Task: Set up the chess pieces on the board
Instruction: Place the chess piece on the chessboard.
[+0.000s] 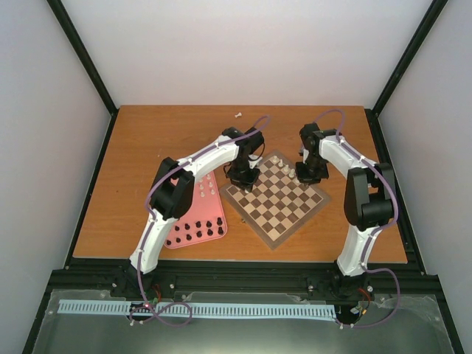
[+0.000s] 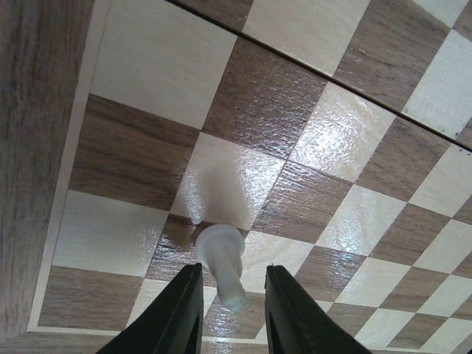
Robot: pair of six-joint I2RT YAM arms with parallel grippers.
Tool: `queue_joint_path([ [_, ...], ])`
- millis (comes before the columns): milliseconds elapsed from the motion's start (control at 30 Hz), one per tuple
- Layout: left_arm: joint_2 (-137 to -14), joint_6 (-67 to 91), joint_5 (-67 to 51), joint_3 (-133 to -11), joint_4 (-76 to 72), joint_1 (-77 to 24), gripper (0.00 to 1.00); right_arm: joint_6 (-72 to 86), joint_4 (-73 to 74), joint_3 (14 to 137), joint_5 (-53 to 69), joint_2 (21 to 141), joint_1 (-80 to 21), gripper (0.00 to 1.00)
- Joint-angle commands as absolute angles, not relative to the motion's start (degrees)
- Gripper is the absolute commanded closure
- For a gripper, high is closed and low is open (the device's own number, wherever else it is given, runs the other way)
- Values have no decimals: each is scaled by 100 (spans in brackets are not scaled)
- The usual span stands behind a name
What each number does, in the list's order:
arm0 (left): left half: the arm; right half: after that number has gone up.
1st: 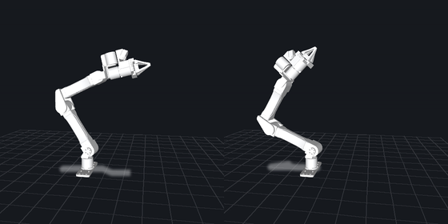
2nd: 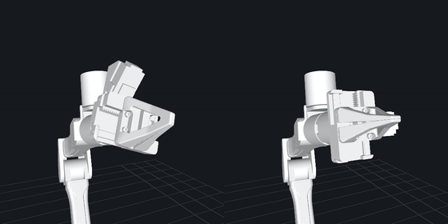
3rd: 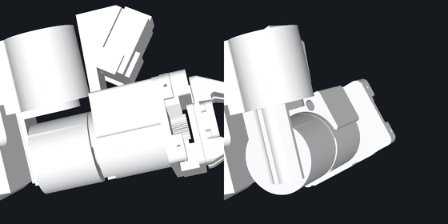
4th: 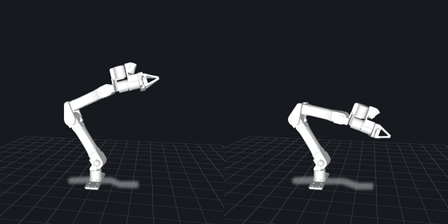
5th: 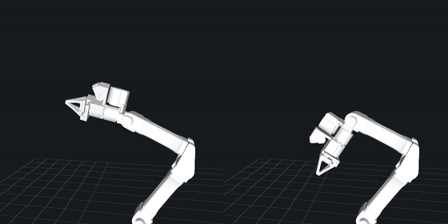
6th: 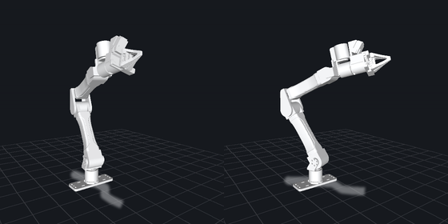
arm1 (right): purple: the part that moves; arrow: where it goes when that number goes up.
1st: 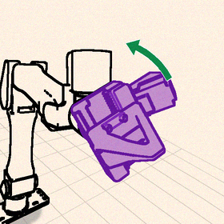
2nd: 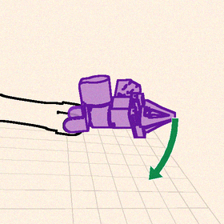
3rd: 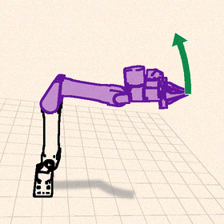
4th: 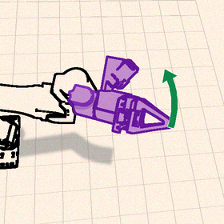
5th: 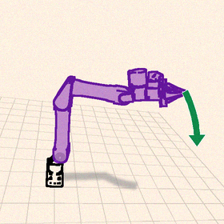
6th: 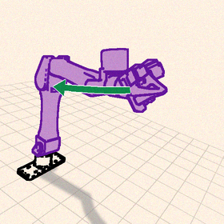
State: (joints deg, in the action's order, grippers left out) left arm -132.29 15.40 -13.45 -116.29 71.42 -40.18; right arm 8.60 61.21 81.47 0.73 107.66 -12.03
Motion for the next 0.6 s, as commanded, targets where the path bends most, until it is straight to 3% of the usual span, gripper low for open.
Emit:
queue_joint_path([
  [0, -13272, 1459, -1424, -11683, 7084, -4034, 73, 800, 6045, 8124, 119, 10888, -1194, 90],
  [567, -13057, 1373, -1435, -11728, 7128, -4034, 62, 756, 6007, 8060, 174, 11072, -1195, 86],
])
